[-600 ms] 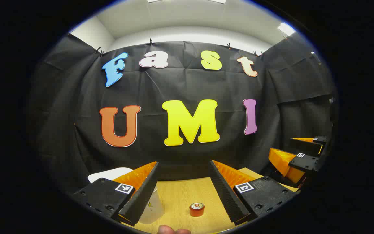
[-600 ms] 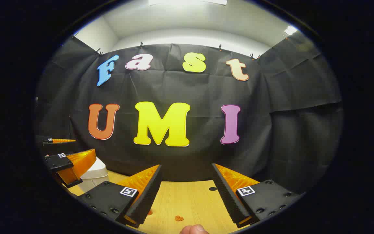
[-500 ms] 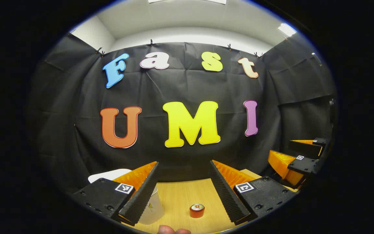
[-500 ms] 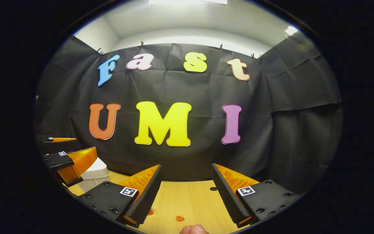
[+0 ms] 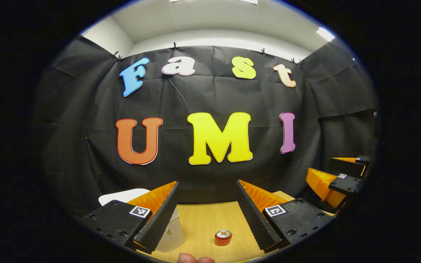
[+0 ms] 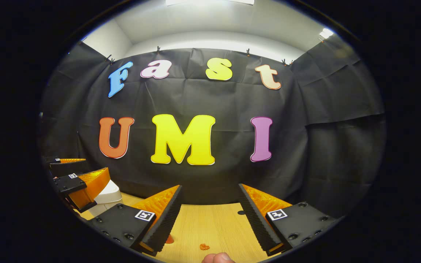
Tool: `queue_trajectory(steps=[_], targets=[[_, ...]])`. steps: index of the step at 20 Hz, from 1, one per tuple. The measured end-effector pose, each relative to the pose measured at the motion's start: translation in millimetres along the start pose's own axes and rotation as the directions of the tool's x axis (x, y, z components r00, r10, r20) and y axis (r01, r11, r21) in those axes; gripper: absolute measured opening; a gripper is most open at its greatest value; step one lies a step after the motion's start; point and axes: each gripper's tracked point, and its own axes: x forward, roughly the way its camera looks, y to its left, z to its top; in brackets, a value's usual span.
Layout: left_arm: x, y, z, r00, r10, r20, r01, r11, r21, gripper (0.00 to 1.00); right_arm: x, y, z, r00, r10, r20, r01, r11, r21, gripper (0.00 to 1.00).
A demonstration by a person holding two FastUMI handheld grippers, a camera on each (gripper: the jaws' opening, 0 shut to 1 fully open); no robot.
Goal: Press the lid of the desktop garbage bin to open it, pick up the crumpled paper on the desktop and throw it into the bin, then pick up the pop can on the desktop and drop it into the bin, and finally close the garbage bin lid.
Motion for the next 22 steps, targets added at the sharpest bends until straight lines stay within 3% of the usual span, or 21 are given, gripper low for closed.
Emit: queue_trajectory(steps=[12,22], targets=[[15.8,7.9,-3.3,0.999,0.039,-0.015,-0.038,0.999,0.035,0.98,16.3,-7.3,-7.7,1.000,-0.003,-0.006,0.003,1.000,0.008,0.95],[30.4,63.3,-9.3,0.976,0.214,-0.034,-0.212,0.976,0.053,0.97,25.5,-8.4,-7.3,0.999,0.028,-0.015,-0.029,0.999,-0.021,0.95]])
